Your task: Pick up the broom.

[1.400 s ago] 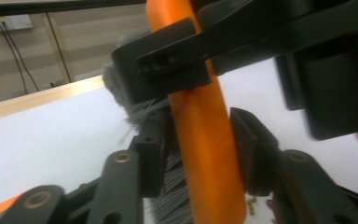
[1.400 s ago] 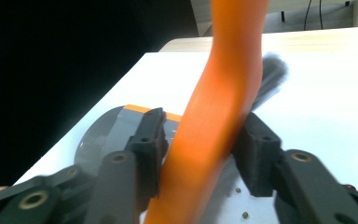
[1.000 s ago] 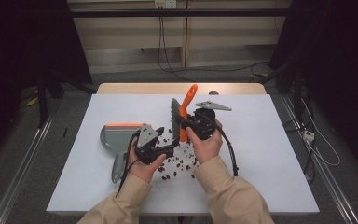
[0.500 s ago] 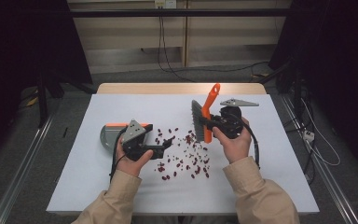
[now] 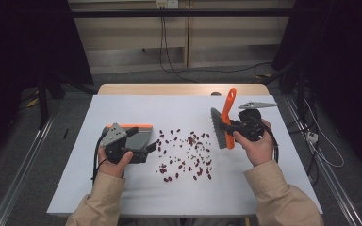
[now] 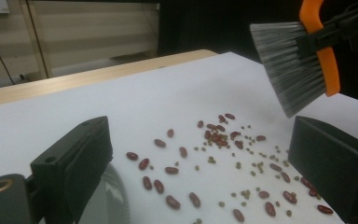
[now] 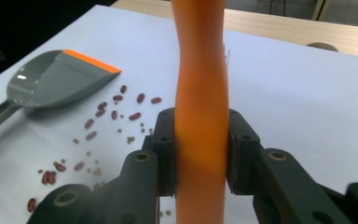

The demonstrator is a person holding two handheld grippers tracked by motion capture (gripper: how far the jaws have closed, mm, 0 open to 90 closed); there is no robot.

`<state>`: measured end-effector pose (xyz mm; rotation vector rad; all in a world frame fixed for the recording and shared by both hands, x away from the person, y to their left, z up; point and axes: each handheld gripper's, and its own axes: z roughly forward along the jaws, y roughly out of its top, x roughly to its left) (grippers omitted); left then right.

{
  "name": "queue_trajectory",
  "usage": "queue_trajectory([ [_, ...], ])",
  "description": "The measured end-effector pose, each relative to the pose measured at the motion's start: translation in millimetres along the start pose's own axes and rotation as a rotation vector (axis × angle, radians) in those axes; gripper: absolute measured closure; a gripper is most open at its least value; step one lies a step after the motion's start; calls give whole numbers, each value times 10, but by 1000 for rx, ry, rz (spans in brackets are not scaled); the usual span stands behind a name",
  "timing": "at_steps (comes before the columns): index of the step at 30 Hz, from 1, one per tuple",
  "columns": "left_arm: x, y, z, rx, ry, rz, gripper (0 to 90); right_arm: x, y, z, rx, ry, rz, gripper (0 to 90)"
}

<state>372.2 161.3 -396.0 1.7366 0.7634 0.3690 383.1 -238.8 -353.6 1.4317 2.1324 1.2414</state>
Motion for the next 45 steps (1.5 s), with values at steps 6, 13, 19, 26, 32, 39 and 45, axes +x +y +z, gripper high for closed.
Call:
queue_trajectory([
  [6,97,-23,-106,-6,19,-5,60,-92,-57,-58,37,-34,-4,701],
  [13,178,-71,-206,0,27,4,59,-207,-107,-115,98,-75,5,701],
  [19,228,-115,-262,-7,20,2,57,-305,-161,-79,158,-108,16,701],
  [26,264,-149,-290,1,22,0,57,-362,-216,132,170,-140,13,705],
  [32,258,-156,-279,5,18,8,57,-398,-211,338,150,-183,-17,706],
  [39,265,-168,-273,7,22,7,57,-466,-232,512,147,-195,10,700],
  [45,274,-174,-270,9,24,4,57,-464,-252,558,152,-198,7,693],
])
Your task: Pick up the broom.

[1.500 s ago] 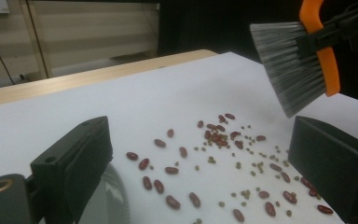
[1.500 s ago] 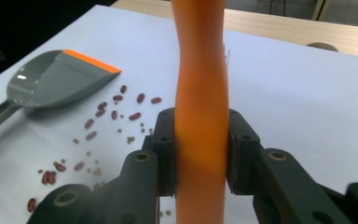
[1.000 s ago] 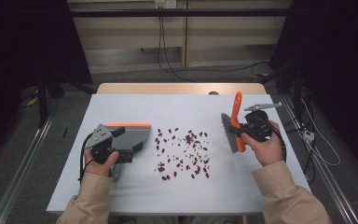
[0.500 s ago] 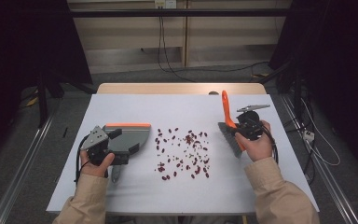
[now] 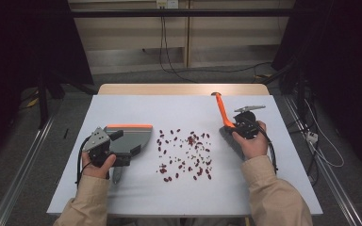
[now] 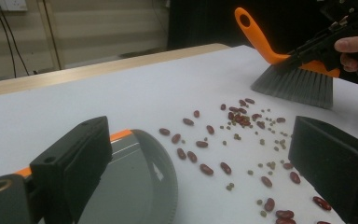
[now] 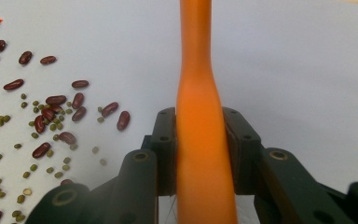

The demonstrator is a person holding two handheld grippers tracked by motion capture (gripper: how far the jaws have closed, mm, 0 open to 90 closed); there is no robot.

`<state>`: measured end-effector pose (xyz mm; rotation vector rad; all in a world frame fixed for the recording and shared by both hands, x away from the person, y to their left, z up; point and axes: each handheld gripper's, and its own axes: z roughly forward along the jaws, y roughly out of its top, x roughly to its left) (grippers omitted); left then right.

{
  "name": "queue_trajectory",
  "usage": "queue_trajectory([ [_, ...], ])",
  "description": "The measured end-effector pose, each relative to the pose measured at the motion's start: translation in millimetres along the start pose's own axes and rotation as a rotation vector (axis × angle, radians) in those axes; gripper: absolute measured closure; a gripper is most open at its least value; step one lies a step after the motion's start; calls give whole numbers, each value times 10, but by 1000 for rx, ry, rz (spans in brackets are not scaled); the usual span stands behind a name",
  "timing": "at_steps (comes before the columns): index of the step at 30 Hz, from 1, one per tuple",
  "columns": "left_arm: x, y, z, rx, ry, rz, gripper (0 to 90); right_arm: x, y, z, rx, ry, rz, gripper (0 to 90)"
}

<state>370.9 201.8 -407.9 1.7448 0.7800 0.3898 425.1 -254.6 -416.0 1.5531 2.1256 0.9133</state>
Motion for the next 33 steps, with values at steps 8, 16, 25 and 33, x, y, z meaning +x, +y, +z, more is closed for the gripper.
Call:
queue_trajectory([
  [8,-8,-3,3,4,-2,7,57,0,-48,-21,-24,29,-1,584],
  [16,-15,-5,8,7,-1,10,57,26,-62,-155,-63,27,-4,512],
  [25,-18,-6,8,7,2,5,57,27,-113,-239,-77,-12,-52,595],
  [33,-18,-9,10,8,3,6,57,61,-170,-213,-22,-11,42,701],
])
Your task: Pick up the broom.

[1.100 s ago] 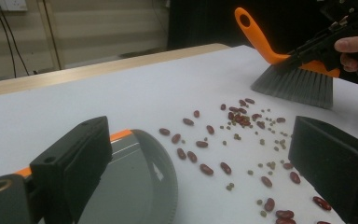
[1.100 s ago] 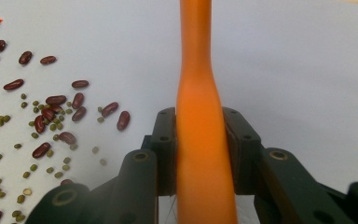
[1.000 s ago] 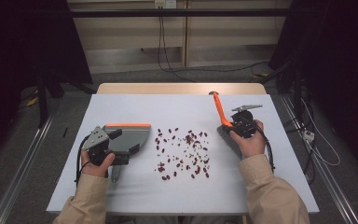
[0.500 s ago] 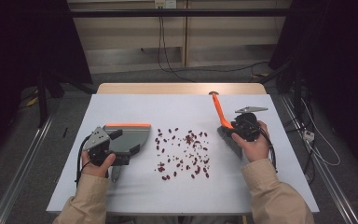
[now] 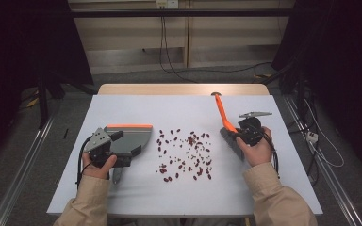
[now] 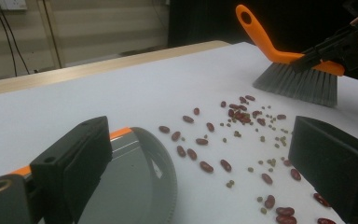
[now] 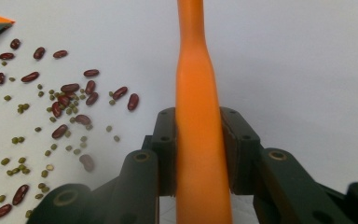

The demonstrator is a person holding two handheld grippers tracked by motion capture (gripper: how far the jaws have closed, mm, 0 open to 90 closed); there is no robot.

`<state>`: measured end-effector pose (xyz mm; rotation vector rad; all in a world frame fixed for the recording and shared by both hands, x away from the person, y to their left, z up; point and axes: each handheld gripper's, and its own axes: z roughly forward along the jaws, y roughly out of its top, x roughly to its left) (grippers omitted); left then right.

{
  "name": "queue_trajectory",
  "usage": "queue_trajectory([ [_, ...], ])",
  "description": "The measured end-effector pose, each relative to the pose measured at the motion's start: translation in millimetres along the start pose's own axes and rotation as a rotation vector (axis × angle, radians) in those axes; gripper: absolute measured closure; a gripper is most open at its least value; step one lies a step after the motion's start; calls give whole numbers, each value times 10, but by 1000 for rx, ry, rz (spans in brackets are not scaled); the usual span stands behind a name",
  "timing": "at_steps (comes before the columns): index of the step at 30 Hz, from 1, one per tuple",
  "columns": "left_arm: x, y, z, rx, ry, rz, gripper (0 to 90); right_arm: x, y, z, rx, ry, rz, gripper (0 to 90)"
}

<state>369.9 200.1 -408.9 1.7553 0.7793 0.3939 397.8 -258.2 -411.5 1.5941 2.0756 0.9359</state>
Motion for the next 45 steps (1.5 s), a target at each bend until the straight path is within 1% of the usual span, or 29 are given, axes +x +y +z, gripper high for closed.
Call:
queue_trajectory([
  [5,-3,1,0,1,0,2,57,8,5,9,2,-34,7,704],
  [7,0,2,-2,-1,0,3,57,20,14,16,4,-57,1,706],
  [9,-1,2,-1,-2,0,1,57,28,19,19,10,-54,-18,702],
  [10,-1,1,0,-1,1,1,57,34,21,23,16,-47,-12,703],
  [12,0,0,2,2,0,3,57,46,30,37,22,-56,-25,707],
  [13,1,-1,2,4,0,3,57,57,37,41,30,-60,-20,707],
  [14,2,-1,2,4,-1,3,57,62,47,44,40,-62,-25,710],
  [16,4,0,0,1,-1,0,57,70,67,50,60,-56,-44,711],
  [18,9,0,-5,0,0,0,57,81,97,49,92,-49,-61,712],
  [20,11,1,-10,0,3,0,57,82,110,53,100,-43,-76,713],
  [21,10,0,-10,0,3,-2,57,81,114,51,104,-37,-73,713],
  [23,12,0,-11,-2,3,-3,57,62,118,51,99,-7,-56,713],
  [25,14,0,-10,-3,1,-4,57,32,126,45,81,26,-31,714],
  [26,17,-1,-9,-2,1,-5,57,21,135,44,63,36,-39,714],
  [28,26,-3,-8,-1,1,-7,57,19,160,52,25,38,-79,714],
  [31,38,-5,-15,-3,7,-11,57,44,217,80,-7,41,-139,714],
  [33,45,-7,-17,-5,9,-14,57,73,273,122,-14,46,-184,714],
  [35,52,-10,-18,-3,11,-16,57,83,313,169,-20,55,-197,714],
  [37,56,-17,-22,0,12,-17,57,105,358,230,-39,70,-237,714],
  [38,63,-21,-28,3,10,-13,57,120,381,260,-37,70,-259,714],
  [41,90,-41,-52,5,15,-20,57,174,449,359,-42,65,-308,713],
  [43,114,-53,-68,4,21,-27,57,201,490,428,-48,60,-352,714],
  [45,135,-62,-84,5,27,-33,57,218,533,493,-58,62,-386,714],
])
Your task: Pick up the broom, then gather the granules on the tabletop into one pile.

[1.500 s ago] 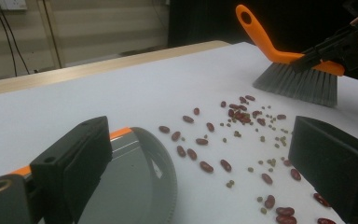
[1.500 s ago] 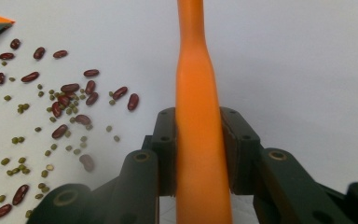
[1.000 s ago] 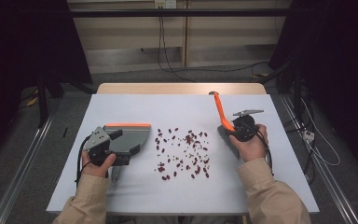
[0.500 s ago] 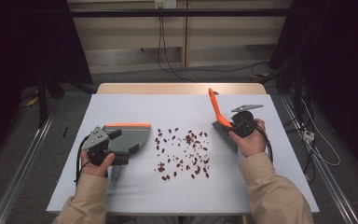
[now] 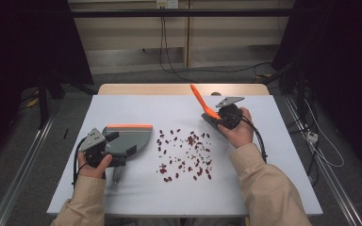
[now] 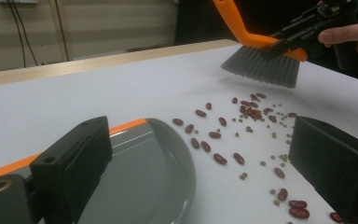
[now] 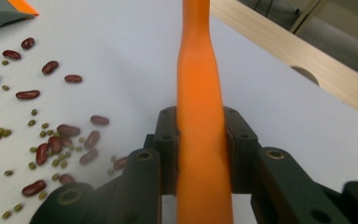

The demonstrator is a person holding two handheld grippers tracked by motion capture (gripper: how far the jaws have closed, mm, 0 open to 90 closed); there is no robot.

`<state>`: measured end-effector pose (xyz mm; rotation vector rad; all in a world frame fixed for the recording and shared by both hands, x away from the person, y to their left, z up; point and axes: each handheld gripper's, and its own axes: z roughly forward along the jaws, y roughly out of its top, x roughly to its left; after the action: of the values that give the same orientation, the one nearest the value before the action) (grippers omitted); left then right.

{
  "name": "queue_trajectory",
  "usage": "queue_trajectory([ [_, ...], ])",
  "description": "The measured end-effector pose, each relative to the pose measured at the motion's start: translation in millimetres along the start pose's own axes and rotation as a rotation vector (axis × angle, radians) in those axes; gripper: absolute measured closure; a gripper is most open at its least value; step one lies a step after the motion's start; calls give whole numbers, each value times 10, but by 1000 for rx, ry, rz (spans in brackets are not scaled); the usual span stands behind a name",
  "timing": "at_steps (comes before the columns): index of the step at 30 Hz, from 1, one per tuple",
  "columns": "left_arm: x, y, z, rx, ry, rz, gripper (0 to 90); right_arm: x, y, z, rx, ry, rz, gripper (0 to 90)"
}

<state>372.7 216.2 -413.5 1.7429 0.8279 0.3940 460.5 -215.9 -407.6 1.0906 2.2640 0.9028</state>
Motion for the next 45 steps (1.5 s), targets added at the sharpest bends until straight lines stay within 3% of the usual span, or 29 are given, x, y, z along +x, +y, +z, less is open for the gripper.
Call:
queue_trajectory([
  [4,40,-21,-14,5,9,-5,57,5,90,114,-32,20,-49,714],
  [7,57,-30,-21,5,12,-6,57,36,131,215,-19,8,-102,714],
  [10,57,-36,-26,6,15,-8,57,82,116,302,-17,41,-116,714],
  [17,71,-52,-34,6,18,-9,58,259,130,304,22,89,-246,713],
  [27,80,-51,-61,-1,25,-13,57,344,85,180,27,205,-307,712],
  [45,64,-61,-81,0,31,-10,58,519,0,-7,34,294,-372,711],
])
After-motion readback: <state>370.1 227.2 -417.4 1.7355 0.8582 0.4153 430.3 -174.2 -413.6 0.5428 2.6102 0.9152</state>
